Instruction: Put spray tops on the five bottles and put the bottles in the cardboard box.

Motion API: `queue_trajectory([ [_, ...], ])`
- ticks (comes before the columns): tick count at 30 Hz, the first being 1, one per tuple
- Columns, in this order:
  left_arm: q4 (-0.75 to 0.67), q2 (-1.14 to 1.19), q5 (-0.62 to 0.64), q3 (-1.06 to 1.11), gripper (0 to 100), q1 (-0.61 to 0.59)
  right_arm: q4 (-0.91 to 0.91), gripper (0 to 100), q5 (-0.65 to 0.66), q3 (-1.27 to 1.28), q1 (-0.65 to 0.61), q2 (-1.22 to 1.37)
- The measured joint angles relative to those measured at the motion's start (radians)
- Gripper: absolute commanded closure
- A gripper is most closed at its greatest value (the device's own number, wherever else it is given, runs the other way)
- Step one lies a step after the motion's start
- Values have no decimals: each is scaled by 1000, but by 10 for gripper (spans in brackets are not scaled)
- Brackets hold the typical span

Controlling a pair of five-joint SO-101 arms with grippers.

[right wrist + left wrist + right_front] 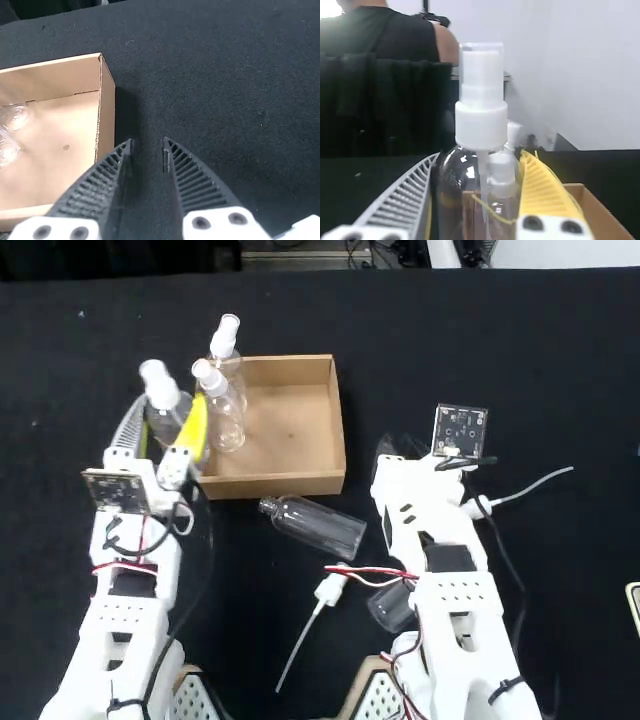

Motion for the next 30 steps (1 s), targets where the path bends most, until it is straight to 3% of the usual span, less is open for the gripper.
queue_trajectory([
  [7, -6, 86, 0, -49, 971, 83, 0, 924, 0, 0, 0, 0],
  [14, -267, 305, 0, -51, 971, 101, 0, 924, 0, 0, 0, 0],
  [30, -588, 775, 0, -155, 971, 101, 0, 924, 0, 0, 0, 0],
])
